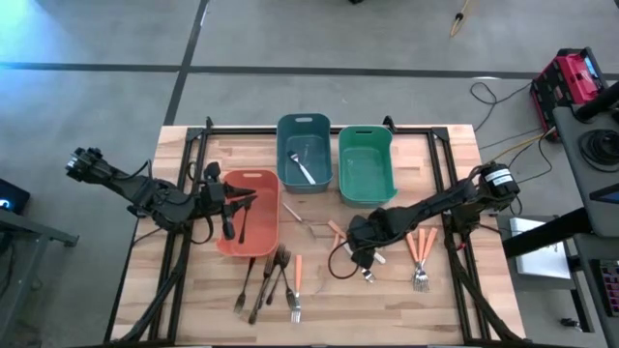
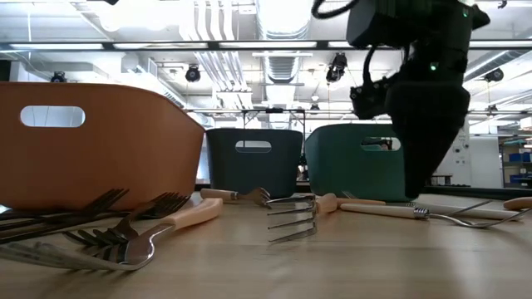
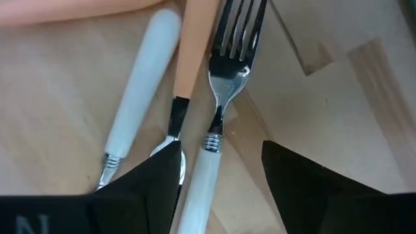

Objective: Sort silverware by color (type)
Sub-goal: Put the white fork into the blue bin

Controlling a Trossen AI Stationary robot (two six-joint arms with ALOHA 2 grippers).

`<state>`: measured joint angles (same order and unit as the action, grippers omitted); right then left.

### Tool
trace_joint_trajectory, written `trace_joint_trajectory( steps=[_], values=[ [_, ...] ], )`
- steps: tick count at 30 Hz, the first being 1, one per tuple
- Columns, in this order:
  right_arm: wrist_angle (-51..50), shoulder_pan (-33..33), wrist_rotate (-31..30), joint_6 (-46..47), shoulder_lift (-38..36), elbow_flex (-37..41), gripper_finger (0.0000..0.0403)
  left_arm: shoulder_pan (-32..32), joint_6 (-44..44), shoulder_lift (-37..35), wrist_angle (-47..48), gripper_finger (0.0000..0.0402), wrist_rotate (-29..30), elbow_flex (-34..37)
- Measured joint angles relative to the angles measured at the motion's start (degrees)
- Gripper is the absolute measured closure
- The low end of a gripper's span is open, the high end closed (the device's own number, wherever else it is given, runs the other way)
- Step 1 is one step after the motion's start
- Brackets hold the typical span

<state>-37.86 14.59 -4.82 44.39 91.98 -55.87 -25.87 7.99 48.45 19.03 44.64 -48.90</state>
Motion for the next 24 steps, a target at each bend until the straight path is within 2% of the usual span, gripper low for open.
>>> trace_joint_trajectory(
  steps=[11, 24],
  values=[
    [3.3, 0.04, -2.92, 1.72, -0.07, 5.25, 0.0204, 0.0, 0.02, 0.02, -0.03, 0.0365, -0.02, 0.0],
    [1.57, 0.0, -4.17, 2.08, -0.81, 3.56, 0.0232, 0.0, -1.38, 0.02, 0.01, 0.0365, -0.04, 0.0]
  ],
)
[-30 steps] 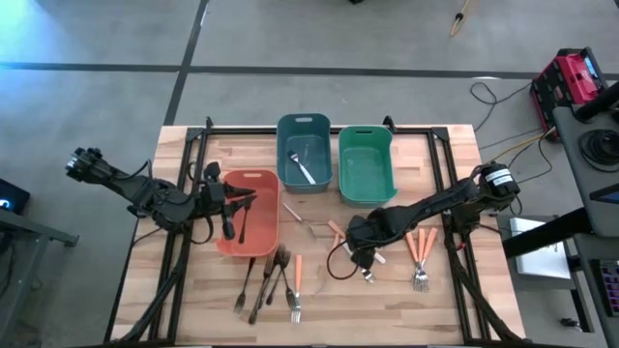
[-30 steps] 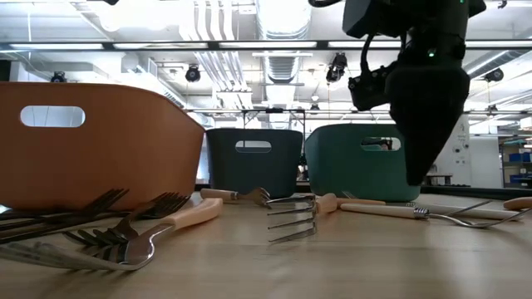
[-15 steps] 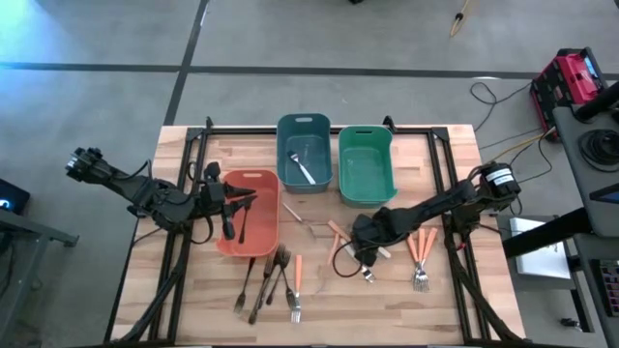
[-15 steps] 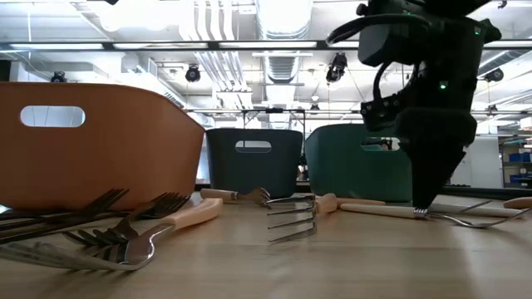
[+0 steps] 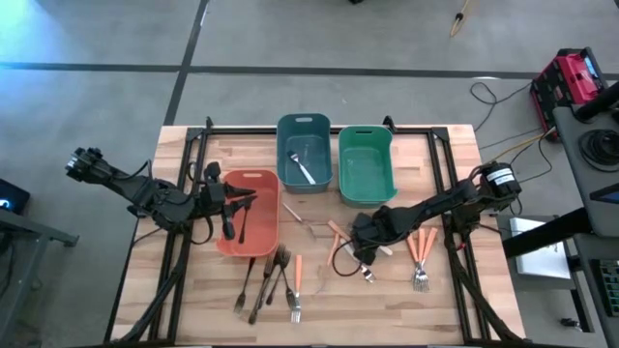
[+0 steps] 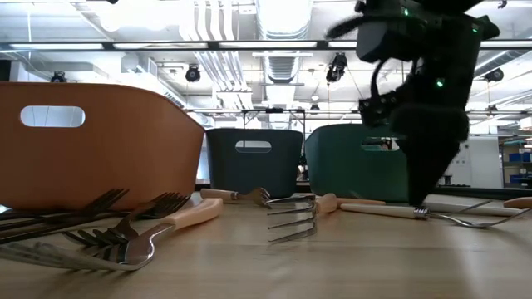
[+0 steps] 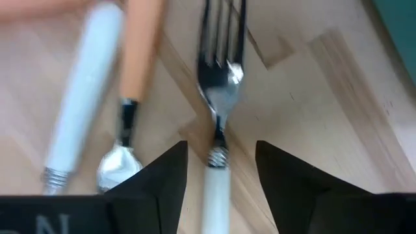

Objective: Sort silverware by color (type)
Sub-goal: Put the white fork into the blue bin

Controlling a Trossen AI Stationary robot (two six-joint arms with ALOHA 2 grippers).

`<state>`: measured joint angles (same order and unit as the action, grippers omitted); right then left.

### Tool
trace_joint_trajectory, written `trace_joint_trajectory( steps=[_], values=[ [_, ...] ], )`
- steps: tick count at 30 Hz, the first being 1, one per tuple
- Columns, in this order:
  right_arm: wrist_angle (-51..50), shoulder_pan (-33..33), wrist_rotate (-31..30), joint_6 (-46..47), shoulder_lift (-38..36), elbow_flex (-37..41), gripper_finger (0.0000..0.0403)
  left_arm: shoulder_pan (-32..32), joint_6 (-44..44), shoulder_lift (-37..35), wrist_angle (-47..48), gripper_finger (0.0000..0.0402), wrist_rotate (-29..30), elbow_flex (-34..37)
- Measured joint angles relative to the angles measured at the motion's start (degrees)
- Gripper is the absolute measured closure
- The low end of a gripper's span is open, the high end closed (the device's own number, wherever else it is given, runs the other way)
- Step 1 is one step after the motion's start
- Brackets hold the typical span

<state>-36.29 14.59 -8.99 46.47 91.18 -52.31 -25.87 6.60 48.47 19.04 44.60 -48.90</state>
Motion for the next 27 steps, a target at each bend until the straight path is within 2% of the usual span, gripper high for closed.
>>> trace_joint_trajectory(
  steps=[11, 21, 27],
  values=[
    [0.26, 0.0, -0.16, -1.49, 1.4, 0.1, 0.028, 0.0, -0.1, 0.0, 0.07, 0.0365, 0.0, 0.0],
    [0.58, 0.04, -0.05, -2.31, 4.52, 0.07, 0.0378, 0.0, -0.1, 0.0, 0.4, 0.0365, 0.0, 0.0],
    [0.37, 0.04, -0.04, -2.83, 2.31, 0.01, 0.0377, 0.0, -0.1, 0.0, 0.4, 0.0365, -0.02, 0.0]
  ],
)
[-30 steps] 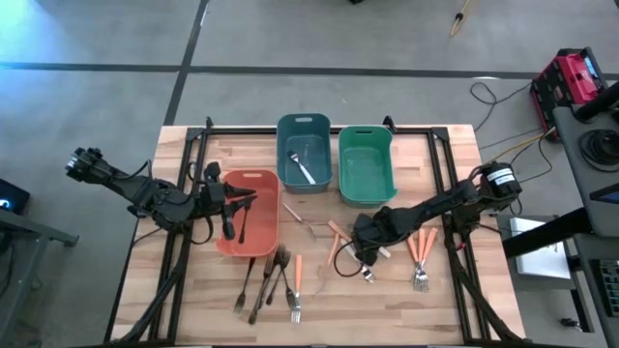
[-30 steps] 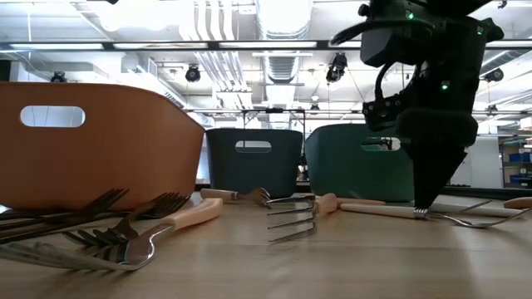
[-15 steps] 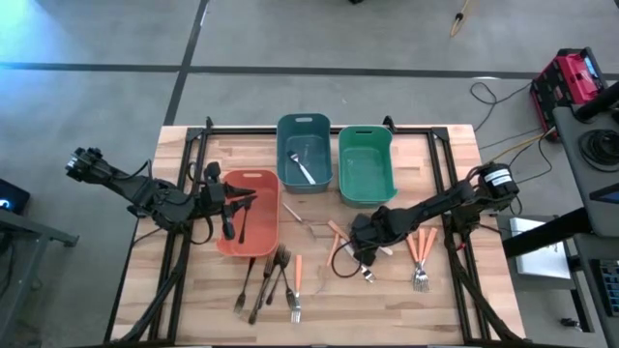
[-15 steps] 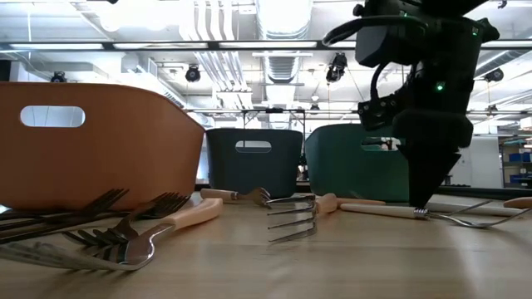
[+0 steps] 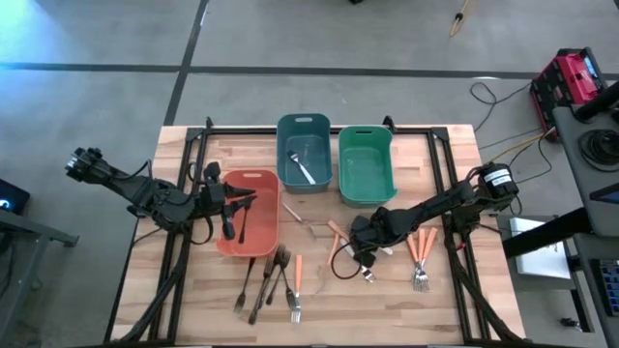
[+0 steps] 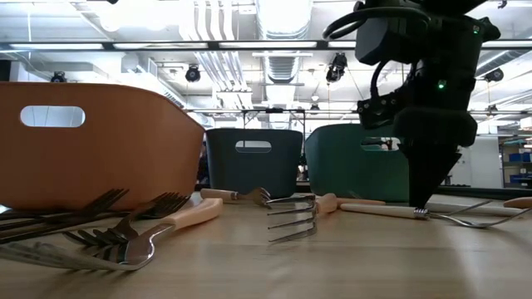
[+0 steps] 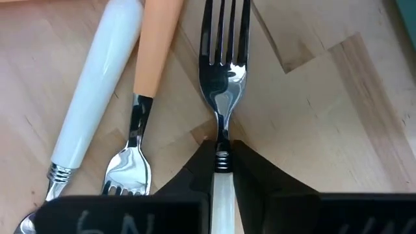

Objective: Sort silverware by color (type)
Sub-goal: Put the white fork into the blue bin

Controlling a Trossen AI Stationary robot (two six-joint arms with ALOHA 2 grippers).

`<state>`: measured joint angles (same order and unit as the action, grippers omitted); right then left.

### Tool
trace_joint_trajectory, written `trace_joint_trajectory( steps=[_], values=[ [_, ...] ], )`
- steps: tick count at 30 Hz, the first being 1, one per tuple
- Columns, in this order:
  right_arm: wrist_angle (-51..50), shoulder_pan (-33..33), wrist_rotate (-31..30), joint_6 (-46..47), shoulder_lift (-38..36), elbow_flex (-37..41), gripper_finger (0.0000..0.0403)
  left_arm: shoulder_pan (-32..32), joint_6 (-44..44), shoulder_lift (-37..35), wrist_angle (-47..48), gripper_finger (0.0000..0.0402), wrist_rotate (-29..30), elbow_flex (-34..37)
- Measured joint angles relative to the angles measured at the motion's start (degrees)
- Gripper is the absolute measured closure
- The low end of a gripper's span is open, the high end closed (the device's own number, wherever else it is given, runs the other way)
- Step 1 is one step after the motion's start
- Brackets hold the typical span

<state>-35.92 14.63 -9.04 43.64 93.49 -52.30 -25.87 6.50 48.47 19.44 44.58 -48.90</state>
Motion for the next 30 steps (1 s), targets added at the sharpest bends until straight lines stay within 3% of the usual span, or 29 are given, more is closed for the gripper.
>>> trace_joint_trajectory(
  steps=[9, 18, 22, 30],
  values=[
    [-6.8, -0.09, -0.11, -1.57, -4.54, -4.15, 0.0378, -0.01, 0.0, 0.0, -0.06, 0.0365, 0.01, 0.0],
    [-7.5, -1.91, 2.81, -11.02, -6.24, -15.52, 0.0379, 0.0, -3.5, -0.02, -0.61, 0.0365, 1.11, 0.0],
    [-3.72, -5.19, 1.57, -18.18, -6.16, -21.01, 0.0379, 0.26, -7.86, -0.12, -1.16, 0.0365, 4.39, 0.0],
    [3.46, -17.52, 1.49, -32.57, -6.14, -29.65, 0.0379, 3.65, -18.16, -1.98, -1.14, 0.0365, 3.76, 0.0]
  ],
)
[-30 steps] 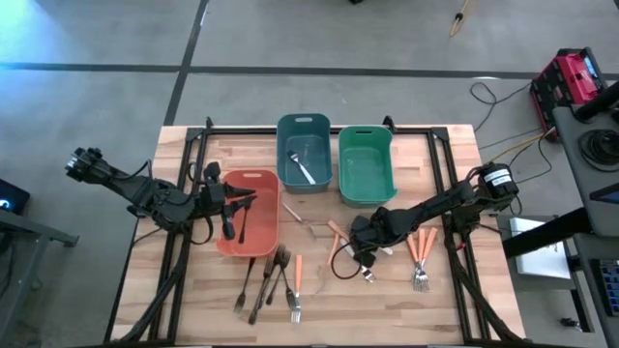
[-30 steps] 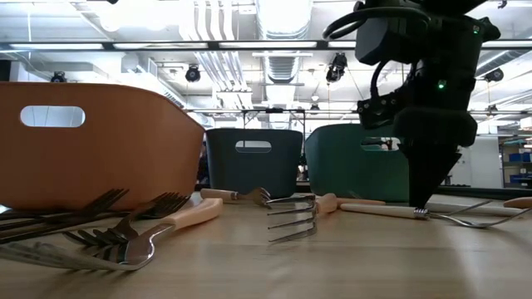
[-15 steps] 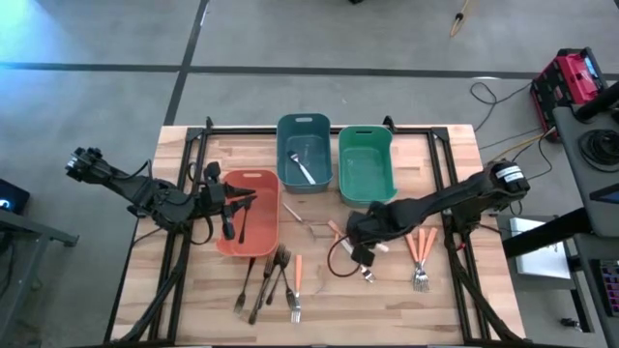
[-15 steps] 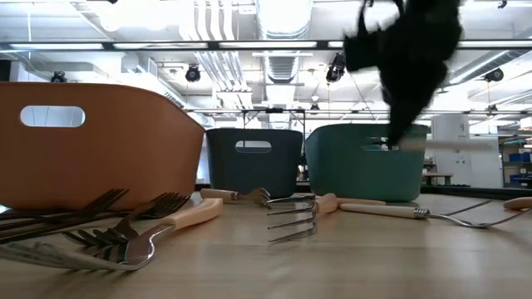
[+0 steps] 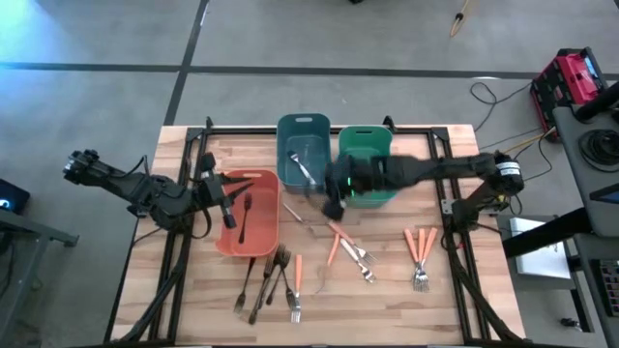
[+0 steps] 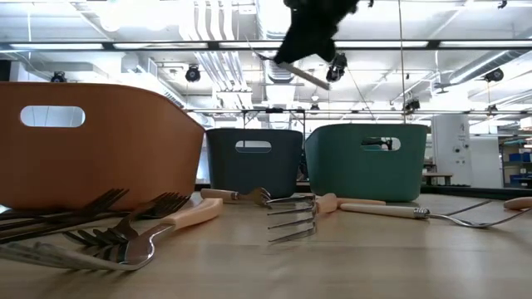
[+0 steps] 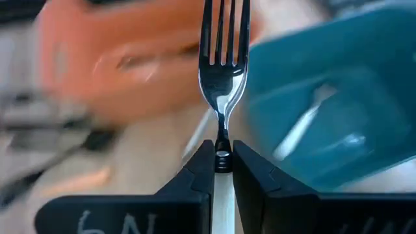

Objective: Sort silverware by color (type)
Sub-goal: Put the white fork into the blue bin

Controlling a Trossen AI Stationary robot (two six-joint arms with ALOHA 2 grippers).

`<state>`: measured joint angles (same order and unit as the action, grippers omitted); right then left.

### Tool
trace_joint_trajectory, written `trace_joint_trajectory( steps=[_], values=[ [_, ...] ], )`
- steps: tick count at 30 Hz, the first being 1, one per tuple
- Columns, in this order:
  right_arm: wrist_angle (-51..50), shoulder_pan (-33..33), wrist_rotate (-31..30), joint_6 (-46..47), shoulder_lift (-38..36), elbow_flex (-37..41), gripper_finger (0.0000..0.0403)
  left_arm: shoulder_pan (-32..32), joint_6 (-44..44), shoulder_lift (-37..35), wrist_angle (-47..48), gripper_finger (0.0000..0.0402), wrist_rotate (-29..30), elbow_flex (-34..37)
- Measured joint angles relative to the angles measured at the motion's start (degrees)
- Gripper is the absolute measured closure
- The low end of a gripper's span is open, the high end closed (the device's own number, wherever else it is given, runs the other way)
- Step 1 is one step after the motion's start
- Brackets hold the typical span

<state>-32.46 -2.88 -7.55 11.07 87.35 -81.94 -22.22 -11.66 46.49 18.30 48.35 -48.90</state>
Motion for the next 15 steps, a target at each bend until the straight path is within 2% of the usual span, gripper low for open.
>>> trace_joint_trajectory(
  steps=[3, 11, 15],
  values=[
    [4.44, -5.59, -0.07, -1.97, 0.0, -1.15, 0.038, 2.85, -3.46, -1.88, 0.61, 0.0365, -3.85, 0.0],
    [16.44, -16.85, 0.21, -1.41, 0.0, -1.32, 0.038, 13.36, -3.67, -5.18, 1.05, 0.0365, -23.44, 0.24],
    [17.35, -19.41, 0.58, -0.61, 0.0, -1.49, 0.038, 16.5, -0.67, -5.02, 1.04, 0.0365, -25.43, 0.31]
  ],
)
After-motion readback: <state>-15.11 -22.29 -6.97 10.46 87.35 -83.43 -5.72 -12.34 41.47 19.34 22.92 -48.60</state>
